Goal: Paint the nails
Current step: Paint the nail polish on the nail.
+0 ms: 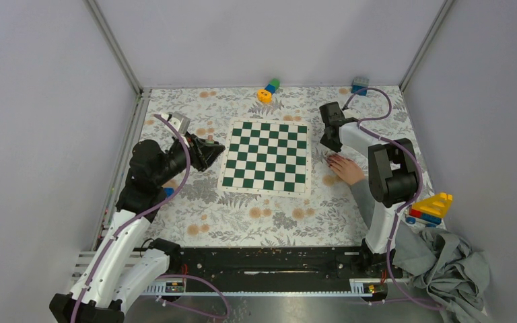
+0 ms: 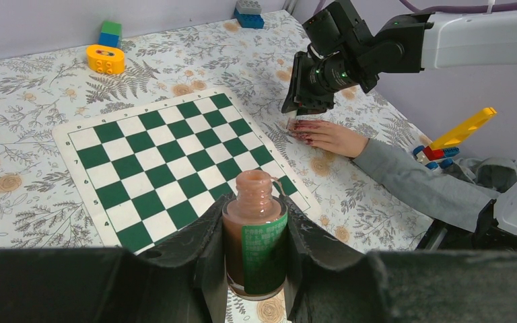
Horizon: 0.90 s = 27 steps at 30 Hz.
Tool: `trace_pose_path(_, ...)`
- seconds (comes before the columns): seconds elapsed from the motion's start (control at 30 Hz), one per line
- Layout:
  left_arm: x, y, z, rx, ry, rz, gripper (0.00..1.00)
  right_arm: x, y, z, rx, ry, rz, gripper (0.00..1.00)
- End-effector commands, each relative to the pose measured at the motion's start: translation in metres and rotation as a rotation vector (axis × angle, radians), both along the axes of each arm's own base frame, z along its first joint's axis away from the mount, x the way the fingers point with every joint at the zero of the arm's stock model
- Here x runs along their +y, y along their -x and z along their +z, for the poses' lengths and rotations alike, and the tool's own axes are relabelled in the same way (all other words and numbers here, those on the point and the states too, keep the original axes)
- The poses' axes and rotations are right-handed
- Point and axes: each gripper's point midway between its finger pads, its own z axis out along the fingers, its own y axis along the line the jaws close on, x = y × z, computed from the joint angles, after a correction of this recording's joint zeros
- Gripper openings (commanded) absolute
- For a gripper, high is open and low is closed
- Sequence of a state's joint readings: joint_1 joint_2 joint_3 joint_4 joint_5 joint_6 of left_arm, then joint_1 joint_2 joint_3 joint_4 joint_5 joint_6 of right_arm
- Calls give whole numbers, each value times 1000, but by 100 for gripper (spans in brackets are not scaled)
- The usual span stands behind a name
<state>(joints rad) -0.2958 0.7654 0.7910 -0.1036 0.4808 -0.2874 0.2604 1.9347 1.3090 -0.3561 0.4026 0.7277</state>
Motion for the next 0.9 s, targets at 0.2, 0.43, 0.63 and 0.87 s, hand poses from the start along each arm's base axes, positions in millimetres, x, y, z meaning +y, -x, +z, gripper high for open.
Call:
trace_pose_path(0.2,2,1,19,-79,9,13,0,-1,-3,10,-12,53,-25,0)
trace_pose_path(0.43,2,2,20,-83,8,14,0,-7,0,10,0,90,-24,0)
trace_pose_path(0.63,2,2,20,-83,7,14,0,-8,0,10,0,90,-26,0)
trace_pose_path(0.87,2,2,20,-84,5,14,0,-10,2,10,5,97,-39,0)
